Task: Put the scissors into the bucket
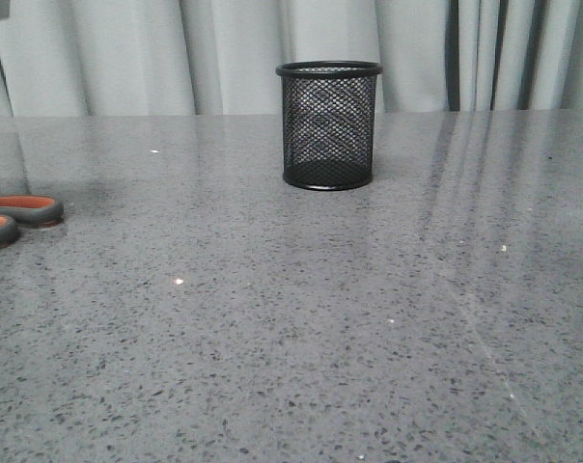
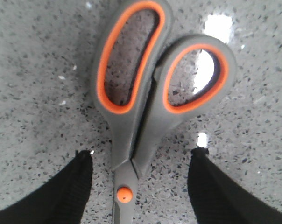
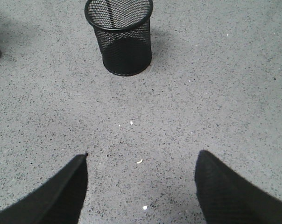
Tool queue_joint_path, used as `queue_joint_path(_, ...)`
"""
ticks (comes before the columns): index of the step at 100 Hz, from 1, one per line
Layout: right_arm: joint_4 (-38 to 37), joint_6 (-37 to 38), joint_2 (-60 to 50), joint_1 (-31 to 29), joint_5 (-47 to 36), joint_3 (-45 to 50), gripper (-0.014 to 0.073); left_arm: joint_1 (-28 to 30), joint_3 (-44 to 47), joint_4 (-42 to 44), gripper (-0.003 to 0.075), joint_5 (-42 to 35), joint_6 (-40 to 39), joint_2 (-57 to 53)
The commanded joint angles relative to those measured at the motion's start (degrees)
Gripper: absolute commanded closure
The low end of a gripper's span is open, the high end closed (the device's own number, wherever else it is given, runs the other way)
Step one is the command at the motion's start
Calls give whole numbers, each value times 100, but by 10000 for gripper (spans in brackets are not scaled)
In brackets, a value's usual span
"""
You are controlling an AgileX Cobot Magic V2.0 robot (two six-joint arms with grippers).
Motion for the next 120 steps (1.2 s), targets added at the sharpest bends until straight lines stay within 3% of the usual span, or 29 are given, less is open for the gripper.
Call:
queue_joint_path(1,-34,-75,-12,6,-338,-176,149,-40,-188,-39,309,154,29,-107)
queue_joint_path(101,-37,-75,-12,6,-370,-176,149,-40,-188,-519,315,-64,744,302)
queue_joint_path(112,-37,-75,-12,6,-370,-176,149,-40,-188,-532,370,-15,754,302)
queue_joint_path(120,-37,-75,-12,6,-370,-176,149,-40,-188,-532,473,19,754,302)
